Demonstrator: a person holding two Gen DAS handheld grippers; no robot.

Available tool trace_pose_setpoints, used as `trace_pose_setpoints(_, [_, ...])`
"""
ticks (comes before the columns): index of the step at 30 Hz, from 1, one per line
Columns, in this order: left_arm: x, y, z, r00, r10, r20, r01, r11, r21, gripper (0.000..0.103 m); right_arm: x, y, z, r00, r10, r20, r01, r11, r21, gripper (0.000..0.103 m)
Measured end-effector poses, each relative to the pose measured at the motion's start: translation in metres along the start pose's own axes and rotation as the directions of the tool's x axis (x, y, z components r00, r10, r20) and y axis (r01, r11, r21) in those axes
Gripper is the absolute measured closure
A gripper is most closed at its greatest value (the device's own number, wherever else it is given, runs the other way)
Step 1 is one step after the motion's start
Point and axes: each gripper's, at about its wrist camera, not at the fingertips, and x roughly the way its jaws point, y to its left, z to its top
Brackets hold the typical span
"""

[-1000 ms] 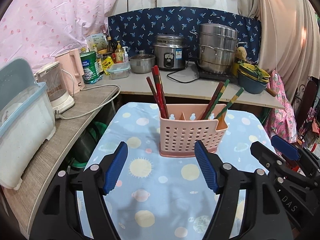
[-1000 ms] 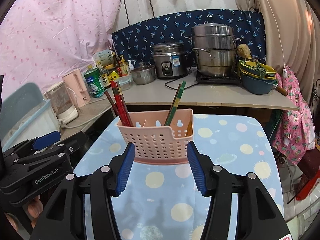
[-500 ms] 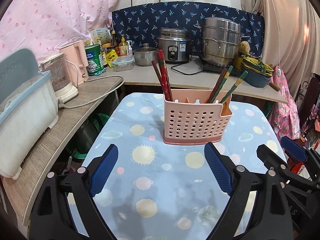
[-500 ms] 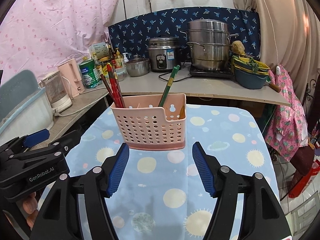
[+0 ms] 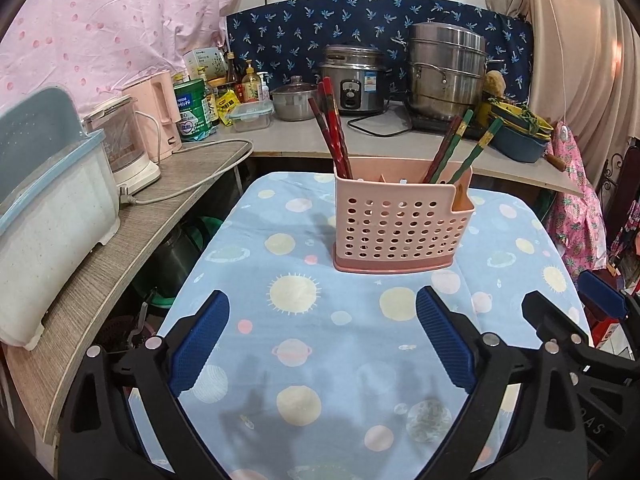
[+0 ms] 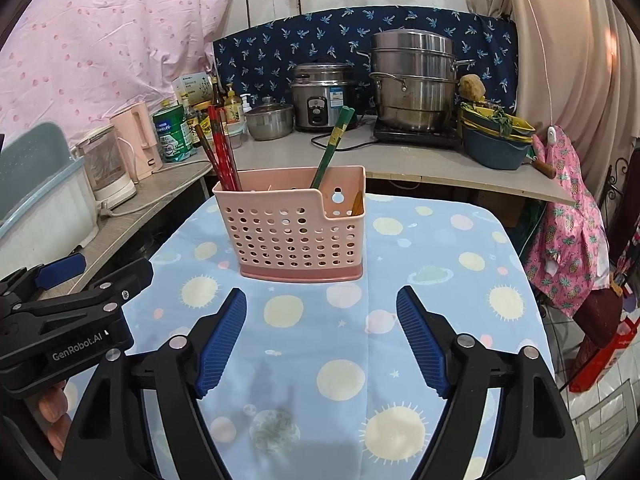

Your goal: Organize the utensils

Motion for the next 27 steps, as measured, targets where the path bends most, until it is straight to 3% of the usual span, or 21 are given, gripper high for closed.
trace_pose_setpoints(15, [0.011,0.001,-0.007,0.999,0.026,-0.027,-0.026,1.000,-0.001,0.007,0.008,0.001,-0.005,0.999,-0.034,-0.030,0.034,0.999,-0.017,0.015])
trace_pose_setpoints(18, [0.013,0.001,-0.008,0.999,0.022,-0.031,-0.022,1.000,-0.001,0.007,0.010,0.000,-0.006,0.999,-0.034,-0.038,0.034,0.999,-0.011,0.006])
trace_pose_setpoints(27, [0.018,0.000,-0.011,0.999,0.019,-0.048,-0.019,1.000,0.009,0.007,0.013,0.000,-0.007,0.998,-0.050,-0.040,0.049,0.999,-0.017,0.006])
